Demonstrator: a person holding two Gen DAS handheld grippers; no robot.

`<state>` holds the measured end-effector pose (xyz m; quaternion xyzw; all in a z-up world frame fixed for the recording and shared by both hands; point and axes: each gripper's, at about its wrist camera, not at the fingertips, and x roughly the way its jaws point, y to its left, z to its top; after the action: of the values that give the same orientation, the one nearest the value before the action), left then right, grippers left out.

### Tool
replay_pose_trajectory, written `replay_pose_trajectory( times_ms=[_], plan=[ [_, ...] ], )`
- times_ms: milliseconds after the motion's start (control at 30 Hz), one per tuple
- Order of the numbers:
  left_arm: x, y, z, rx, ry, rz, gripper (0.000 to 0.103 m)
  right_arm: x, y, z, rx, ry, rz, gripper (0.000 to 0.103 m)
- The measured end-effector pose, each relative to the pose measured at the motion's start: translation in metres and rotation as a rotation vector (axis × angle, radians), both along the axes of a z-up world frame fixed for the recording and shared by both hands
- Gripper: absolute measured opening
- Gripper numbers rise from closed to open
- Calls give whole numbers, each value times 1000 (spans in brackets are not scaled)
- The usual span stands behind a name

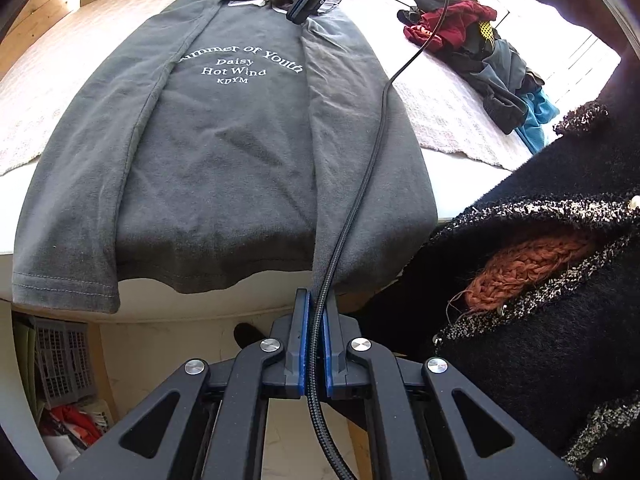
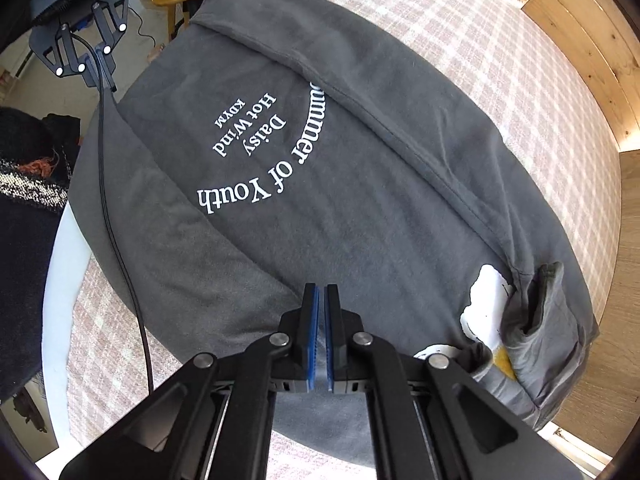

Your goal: Fold clothes

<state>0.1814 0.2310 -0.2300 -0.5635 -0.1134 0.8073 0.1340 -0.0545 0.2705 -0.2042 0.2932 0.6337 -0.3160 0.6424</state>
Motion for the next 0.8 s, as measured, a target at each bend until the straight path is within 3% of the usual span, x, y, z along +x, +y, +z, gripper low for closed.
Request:
replay_pose_trajectory(
  times_ms=[67, 167, 233, 267, 333, 467, 567, 700, 800],
  plan=[
    [1, 3, -2, -11, -14, -14, 5, 2, 3, -1, 31, -5, 2, 7],
    [12, -2, 0, 3, -34, 25, 6, -3, -1, 15, -15, -33, -53, 8],
    [22, -13, 8, -50, -35, 77, 8, -7, -3, 26, -45, -51, -90, 12],
    [27, -18, 11, -82, -35, 103, 8, -15, -7, 30, -57, -65, -142, 16],
    [29, -27, 20, -171, -19, 145, 16, -47, -20, 32, -71, -105, -337, 39],
    [18, -43, 26, -397, 18, 206, 22, -111, -47, 38, -98, -185, -728, 41],
    [5, -45, 19, -509, 23, 197, 22, -155, -65, 40, -109, -250, -1000, 41],
    [-4, -41, 9, -587, 13, 141, 25, -164, -76, 30, -90, -289, -1116, 41],
    [-7, -46, 11, -590, 21, 138, 25, -170, -84, 26, -69, -301, -1184, 41]
  ],
)
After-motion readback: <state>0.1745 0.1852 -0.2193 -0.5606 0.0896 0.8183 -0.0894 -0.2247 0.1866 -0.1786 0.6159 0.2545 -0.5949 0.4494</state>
